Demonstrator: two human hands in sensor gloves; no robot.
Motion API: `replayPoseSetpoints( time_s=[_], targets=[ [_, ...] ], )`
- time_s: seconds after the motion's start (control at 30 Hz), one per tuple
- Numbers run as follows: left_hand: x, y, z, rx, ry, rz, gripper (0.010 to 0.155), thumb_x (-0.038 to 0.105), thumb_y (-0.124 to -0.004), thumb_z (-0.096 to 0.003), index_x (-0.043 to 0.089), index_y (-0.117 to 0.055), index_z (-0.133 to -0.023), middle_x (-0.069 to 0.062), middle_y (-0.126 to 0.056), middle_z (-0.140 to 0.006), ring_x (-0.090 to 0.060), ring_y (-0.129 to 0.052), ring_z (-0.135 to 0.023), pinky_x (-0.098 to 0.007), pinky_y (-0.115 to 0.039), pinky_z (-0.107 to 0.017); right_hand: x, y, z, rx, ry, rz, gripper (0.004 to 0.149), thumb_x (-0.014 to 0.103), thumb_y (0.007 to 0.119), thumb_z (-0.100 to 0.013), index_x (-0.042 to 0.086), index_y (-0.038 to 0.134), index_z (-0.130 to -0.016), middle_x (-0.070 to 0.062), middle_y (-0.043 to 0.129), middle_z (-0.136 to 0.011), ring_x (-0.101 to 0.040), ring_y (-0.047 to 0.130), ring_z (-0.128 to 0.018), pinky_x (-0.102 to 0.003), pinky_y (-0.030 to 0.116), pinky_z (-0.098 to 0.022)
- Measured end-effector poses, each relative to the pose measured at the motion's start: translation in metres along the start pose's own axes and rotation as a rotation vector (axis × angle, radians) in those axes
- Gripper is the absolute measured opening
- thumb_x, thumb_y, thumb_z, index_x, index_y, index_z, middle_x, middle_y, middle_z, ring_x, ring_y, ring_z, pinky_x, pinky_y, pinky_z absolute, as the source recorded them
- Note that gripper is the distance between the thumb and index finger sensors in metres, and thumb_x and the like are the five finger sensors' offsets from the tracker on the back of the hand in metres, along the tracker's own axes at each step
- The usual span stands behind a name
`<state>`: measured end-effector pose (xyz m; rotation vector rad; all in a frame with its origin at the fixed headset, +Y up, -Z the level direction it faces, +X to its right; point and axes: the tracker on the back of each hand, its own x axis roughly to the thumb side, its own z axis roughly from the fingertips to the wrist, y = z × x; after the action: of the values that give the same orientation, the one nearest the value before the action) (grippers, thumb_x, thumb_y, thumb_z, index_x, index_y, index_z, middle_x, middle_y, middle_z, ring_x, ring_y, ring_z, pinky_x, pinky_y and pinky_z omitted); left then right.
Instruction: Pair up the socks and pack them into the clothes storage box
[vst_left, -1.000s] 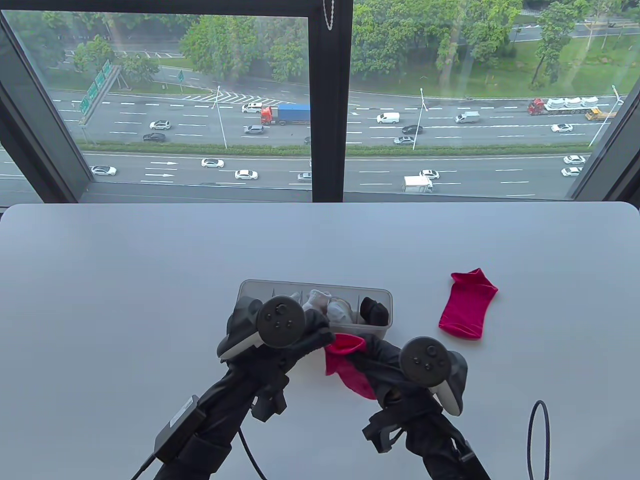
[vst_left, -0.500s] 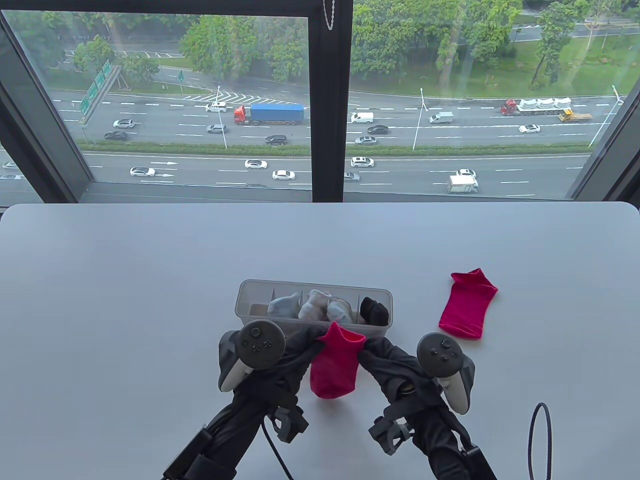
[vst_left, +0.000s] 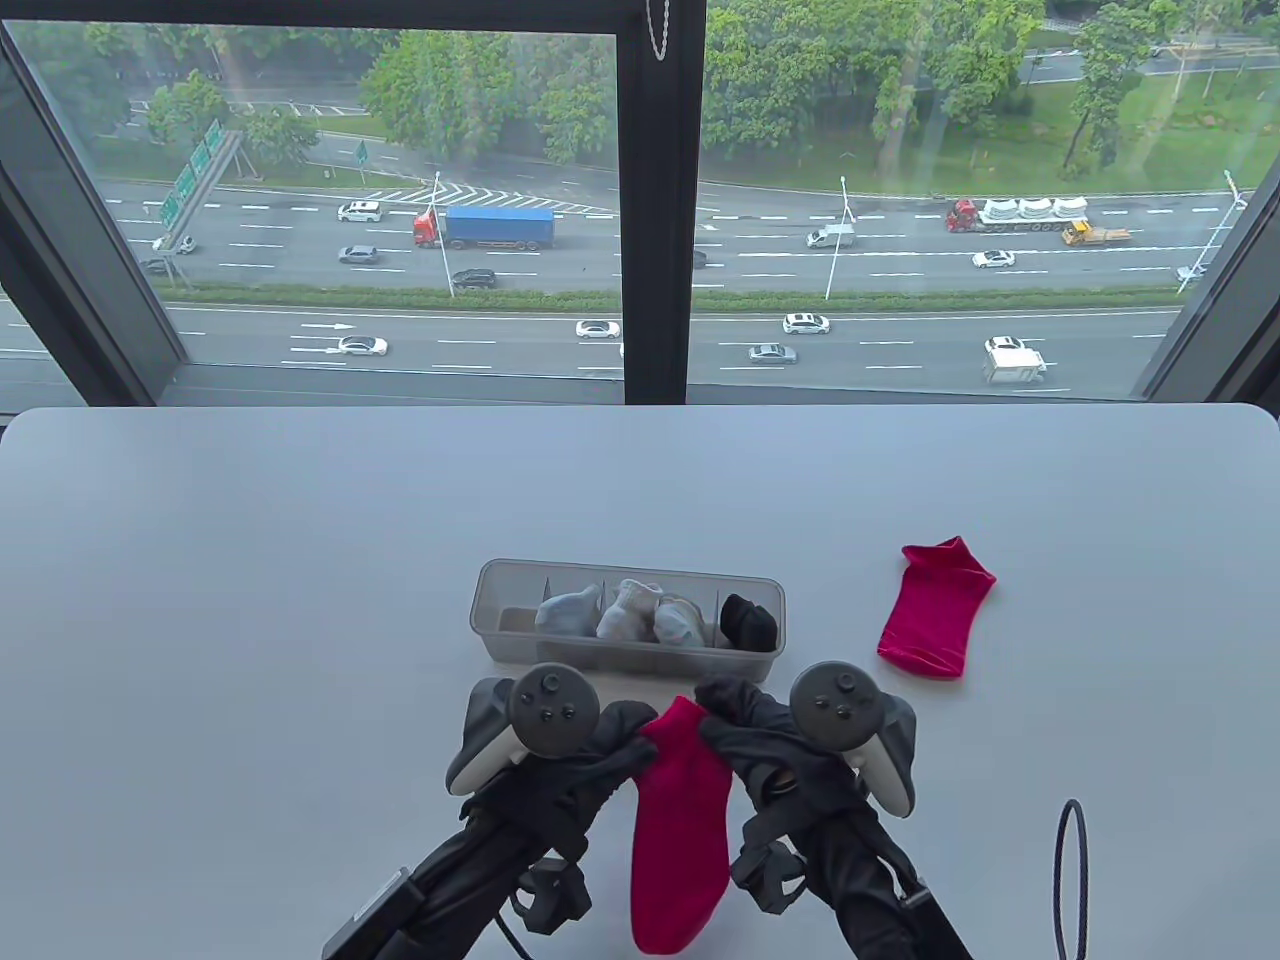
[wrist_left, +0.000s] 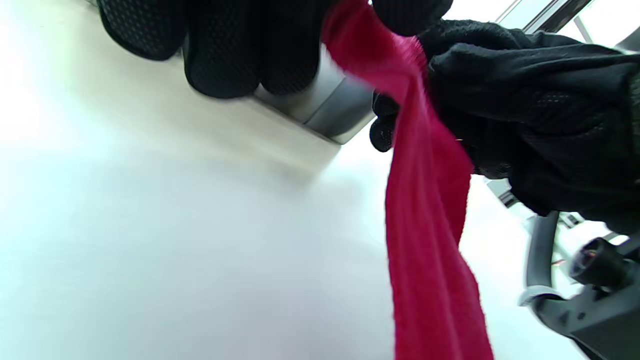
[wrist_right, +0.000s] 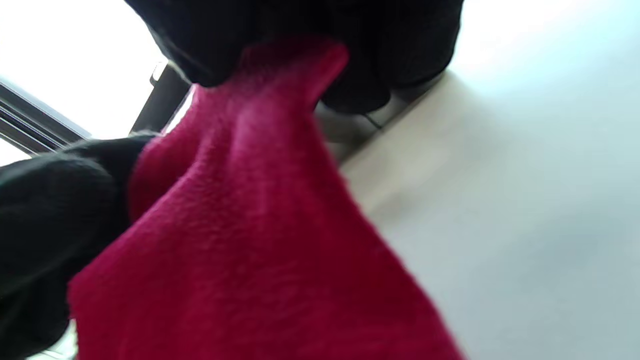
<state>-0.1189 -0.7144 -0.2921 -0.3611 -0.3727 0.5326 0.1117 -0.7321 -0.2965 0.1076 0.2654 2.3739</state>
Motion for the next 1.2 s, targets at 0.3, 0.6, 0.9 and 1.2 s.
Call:
replayPoseSetpoints(
  time_s=[0.3,0.6,0.9,1.2],
  targets=[
    [-0.039,0.053,0.036,0.179,0.172,-0.352,0.071,0.046,-0.053,-0.0585,0.017,-0.031,-0.119,-0.023,-0.03,-0.127,-0.053,-0.026,-0.116,-0.076,-0.027,-0.078,0.017,0.045,0.005,0.484,-0.031,0.398,0.061,0.043,0.06,-0.052,0.016,0.057,-0.106,-0.028,0.055,-0.114,-0.05,0.039,-0.102,-0.065,0.049,-0.071],
    [-0.112,0.041,0.028,-0.084,0.456,-0.415,0.078,0.054,-0.043,-0.0584,0.026,0.012,-0.106,-0.01,0.027,-0.109,-0.039,0.027,-0.103,-0.07,0.008,-0.07,0.005,-0.019,-0.001,0.255,0.102,0.485,0.066,0.045,0.06,-0.052,0.021,0.034,-0.107,-0.021,0.03,-0.116,-0.048,0.03,-0.102,-0.056,0.052,-0.074],
    [-0.123,0.041,0.026,-0.105,0.46,-0.343,0.077,0.052,-0.044,-0.059,0.026,0.01,-0.107,-0.009,0.026,-0.109,-0.038,0.026,-0.103,-0.069,0.008,-0.07,-0.084,-0.129,-0.054,-0.093,0.683,0.362,0.07,0.041,0.073,-0.049,0.04,0.031,-0.105,0.003,0.024,-0.122,-0.034,0.024,-0.113,-0.054,0.041,-0.082],
    [-0.126,0.054,0.034,-0.041,0.406,-0.228,0.076,0.05,-0.046,-0.0593,0.025,0.007,-0.108,-0.01,0.023,-0.111,-0.039,0.021,-0.104,-0.069,0.005,-0.071,-0.141,-0.13,-0.106,0.037,0.815,0.401,0.083,0.04,0.082,-0.043,0.045,0.022,-0.101,0.01,0.02,-0.121,-0.026,0.024,-0.114,-0.048,0.044,-0.083]
  ],
)
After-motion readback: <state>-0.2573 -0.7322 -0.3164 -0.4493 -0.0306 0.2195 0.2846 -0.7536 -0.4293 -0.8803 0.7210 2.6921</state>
